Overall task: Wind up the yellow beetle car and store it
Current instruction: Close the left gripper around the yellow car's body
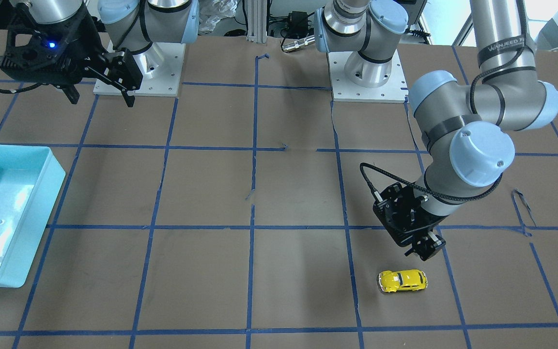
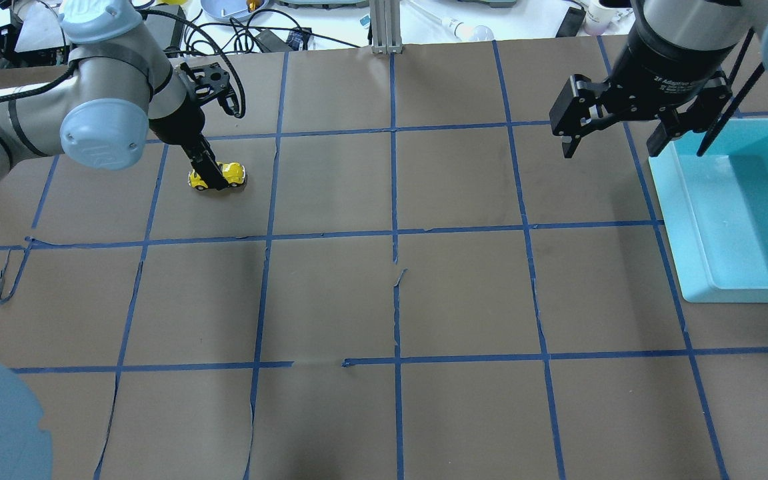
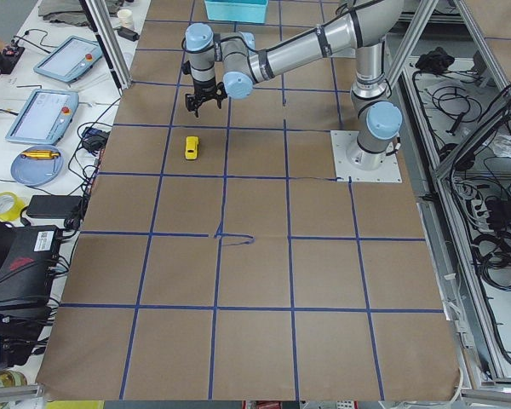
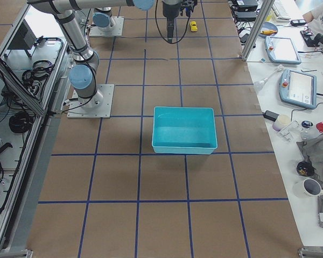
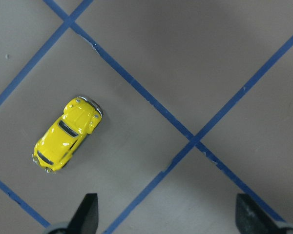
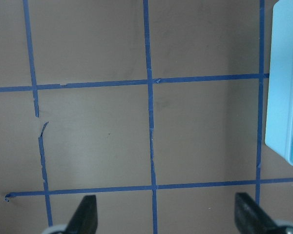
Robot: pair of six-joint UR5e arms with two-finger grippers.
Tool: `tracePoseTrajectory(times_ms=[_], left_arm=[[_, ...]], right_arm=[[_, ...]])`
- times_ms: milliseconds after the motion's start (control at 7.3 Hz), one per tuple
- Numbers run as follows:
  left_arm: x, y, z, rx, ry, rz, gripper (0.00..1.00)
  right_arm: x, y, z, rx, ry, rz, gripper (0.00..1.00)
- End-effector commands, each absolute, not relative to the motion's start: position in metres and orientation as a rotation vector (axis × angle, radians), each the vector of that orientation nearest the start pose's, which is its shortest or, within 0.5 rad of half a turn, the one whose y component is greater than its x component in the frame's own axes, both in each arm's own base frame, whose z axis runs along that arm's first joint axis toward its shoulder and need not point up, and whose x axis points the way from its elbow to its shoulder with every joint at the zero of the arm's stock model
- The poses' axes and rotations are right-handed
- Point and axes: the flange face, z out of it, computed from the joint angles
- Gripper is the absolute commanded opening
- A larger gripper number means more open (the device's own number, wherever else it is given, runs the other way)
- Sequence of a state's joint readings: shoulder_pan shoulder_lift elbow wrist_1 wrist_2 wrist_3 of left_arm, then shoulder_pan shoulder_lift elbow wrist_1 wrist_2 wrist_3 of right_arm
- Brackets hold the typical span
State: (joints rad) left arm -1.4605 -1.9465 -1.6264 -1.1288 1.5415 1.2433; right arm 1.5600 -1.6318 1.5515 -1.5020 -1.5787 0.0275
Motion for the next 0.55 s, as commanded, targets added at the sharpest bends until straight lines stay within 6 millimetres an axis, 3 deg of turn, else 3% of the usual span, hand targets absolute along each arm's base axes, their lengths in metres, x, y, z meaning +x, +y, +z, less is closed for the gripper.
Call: tracePoseTrajectory(times_ms=[0,274,411], left_arm=[[-0.058,-0.656,0.259,1.974,2.485,0.005,1.0],[-0.054,-0.681,0.25,2.303,2.163,-0.006,1.0],[-0.049,-0.688,0.247,2.351,2.1,-0.003,1.0]], right_arm=[[0.127,-0.469,0.514,0.048,3.155,-0.005,1.0],[0.127,-0.47,0.512,0.046,3.152,0.002,1.0],[0.126,-0.47,0.512,0.048,3.153,0.0,1.0]])
